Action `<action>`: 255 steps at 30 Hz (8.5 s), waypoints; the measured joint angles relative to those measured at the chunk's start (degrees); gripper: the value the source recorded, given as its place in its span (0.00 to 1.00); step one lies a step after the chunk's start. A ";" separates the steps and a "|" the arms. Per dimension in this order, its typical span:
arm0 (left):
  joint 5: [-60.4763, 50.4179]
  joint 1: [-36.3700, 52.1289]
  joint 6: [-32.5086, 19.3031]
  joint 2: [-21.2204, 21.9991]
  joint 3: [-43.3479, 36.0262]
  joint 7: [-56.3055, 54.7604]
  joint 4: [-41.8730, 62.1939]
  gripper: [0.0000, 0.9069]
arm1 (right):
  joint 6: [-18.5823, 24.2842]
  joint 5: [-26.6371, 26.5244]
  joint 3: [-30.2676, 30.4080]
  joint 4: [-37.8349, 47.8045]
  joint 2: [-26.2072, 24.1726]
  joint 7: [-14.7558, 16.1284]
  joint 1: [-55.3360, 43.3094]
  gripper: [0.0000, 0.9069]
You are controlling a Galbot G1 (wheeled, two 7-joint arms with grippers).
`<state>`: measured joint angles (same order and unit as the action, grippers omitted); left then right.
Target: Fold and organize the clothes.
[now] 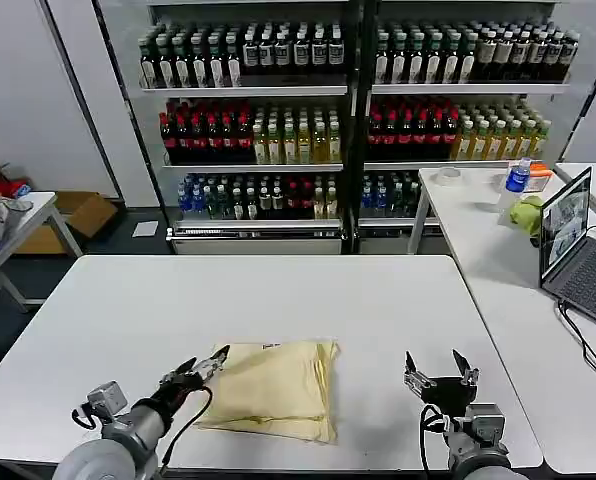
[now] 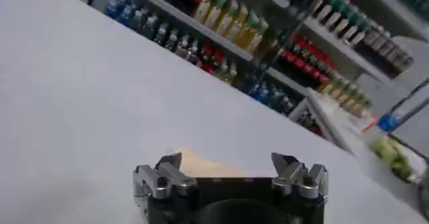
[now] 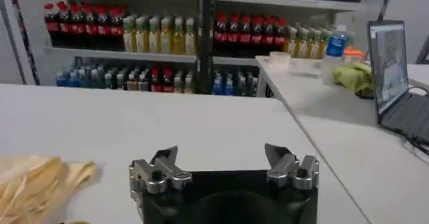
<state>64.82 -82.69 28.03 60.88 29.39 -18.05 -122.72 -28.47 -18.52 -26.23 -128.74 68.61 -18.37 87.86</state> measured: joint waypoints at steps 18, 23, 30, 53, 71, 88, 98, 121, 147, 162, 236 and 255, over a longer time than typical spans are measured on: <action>3.49 1.33 4.16 -0.90 0.93 3.86 7.64 1.00 | -0.06 0.36 -1.00 -0.85 0.38 0.03 1.47 1.00; 5.03 1.87 4.52 -0.38 0.59 4.11 8.04 1.00 | -0.33 0.33 -1.27 -1.25 0.10 -0.06 1.62 1.00; 6.49 3.01 4.70 1.08 -0.61 4.57 8.65 1.00 | -0.70 0.16 -1.80 -1.72 -0.26 -0.18 1.93 1.00; 6.27 5.06 3.23 6.97 -2.85 6.65 12.87 0.01 | -1.01 0.19 -2.70 -3.10 -0.31 -0.14 3.53 1.00; 13.08 3.86 2.71 9.70 2.94 4.78 10.07 0.01 | -1.02 -0.75 -2.90 -3.56 -1.00 -0.16 2.79 1.00; 24.42 2.70 4.52 -5.56 25.55 0.30 9.24 0.01 | -1.10 -2.12 -2.22 -3.66 -1.45 -0.12 0.68 1.00; 20.51 2.28 4.71 -14.48 28.16 0.34 6.05 0.01 | -0.71 -2.26 -2.22 -3.73 -0.87 -0.05 0.15 1.00; -8.49 6.53 2.96 -3.57 -8.41 -7.36 0.79 0.01 | -0.22 0.18 -4.01 -3.62 2.73 0.06 2.80 1.00; -17.06 25.93 -1.18 18.20 -31.81 -11.99 18.17 1.00 | 0.06 0.77 -5.99 -4.28 3.08 0.93 3.00 1.00; -15.28 24.35 -6.36 17.64 -28.36 -6.37 14.29 1.00 | 3.67 0.97 -4.84 -3.49 2.62 3.69 1.47 1.00; -25.50 -1.23 -11.75 2.32 2.14 -1.43 -1.83 1.00 | 0.88 -16.40 10.83 39.63 20.74 3.84 -38.30 1.00; -27.52 -1.29 -11.94 1.08 1.45 -1.21 -1.94 1.00 | 14.81 12.47 8.72 24.19 13.09 4.25 -22.66 1.00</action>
<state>37.30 -83.97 16.09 61.96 30.84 -19.27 -124.66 -13.66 -6.05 -17.51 -104.56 81.70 -14.12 65.21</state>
